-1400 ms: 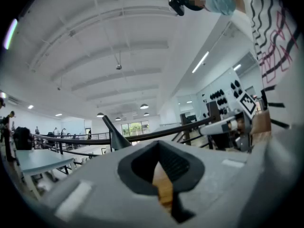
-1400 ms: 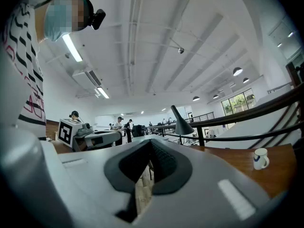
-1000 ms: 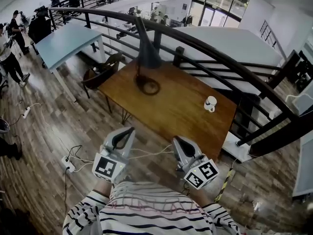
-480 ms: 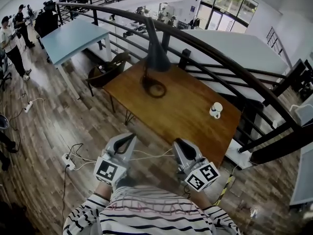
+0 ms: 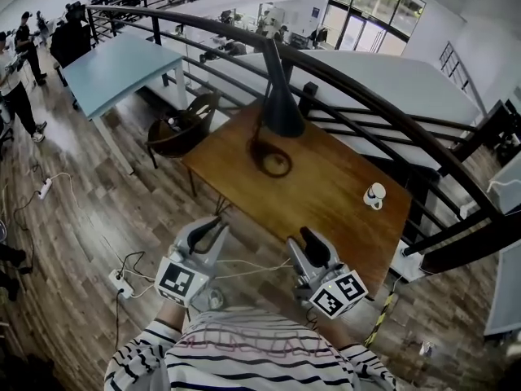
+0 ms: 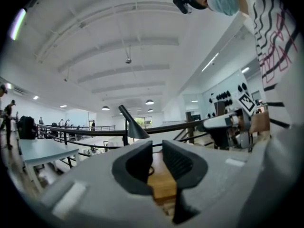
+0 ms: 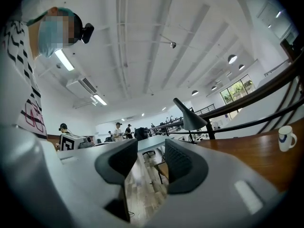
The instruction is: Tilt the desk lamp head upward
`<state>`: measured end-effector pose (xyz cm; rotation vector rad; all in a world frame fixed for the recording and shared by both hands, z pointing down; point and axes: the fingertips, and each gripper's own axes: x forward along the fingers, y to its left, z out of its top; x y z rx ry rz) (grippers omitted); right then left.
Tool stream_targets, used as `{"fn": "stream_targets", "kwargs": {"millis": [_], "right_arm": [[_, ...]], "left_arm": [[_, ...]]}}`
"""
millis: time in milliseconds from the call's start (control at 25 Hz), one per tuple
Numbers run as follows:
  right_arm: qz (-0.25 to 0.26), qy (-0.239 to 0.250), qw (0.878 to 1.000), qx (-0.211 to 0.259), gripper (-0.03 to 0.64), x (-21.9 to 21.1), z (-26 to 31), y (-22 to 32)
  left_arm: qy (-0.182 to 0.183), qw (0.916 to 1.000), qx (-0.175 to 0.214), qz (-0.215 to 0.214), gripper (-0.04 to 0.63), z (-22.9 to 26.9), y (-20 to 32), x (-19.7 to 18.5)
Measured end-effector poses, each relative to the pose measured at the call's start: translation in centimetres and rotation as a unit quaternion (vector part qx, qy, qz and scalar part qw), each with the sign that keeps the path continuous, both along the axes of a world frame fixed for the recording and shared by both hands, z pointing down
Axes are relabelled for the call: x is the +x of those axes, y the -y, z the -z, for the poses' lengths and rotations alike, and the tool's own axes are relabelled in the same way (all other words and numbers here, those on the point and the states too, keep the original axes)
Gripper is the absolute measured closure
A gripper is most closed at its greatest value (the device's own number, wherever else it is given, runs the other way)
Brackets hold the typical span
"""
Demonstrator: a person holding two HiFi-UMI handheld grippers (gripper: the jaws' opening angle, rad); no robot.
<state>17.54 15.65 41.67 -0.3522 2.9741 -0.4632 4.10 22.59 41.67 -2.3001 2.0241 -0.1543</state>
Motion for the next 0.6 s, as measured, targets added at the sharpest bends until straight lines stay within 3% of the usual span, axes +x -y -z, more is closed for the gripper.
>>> {"fn": "stream_targets", "kwargs": {"millis": [400, 600], "right_arm": [[-0.055, 0.011, 0.998, -0.022, 0.387, -9.7, -0.2, 1.1], [-0.084, 0.013, 0.996, -0.036, 0.355, -12.4, -1.0, 1.4]], "left_arm": [[-0.001, 0.9981, -0.014, -0.059, 0.429, -0.2, 2.3, -9.9], [0.003, 0.9953, -0.024, -0.094, 0.387, -1.3, 3.4, -12.8]]}}
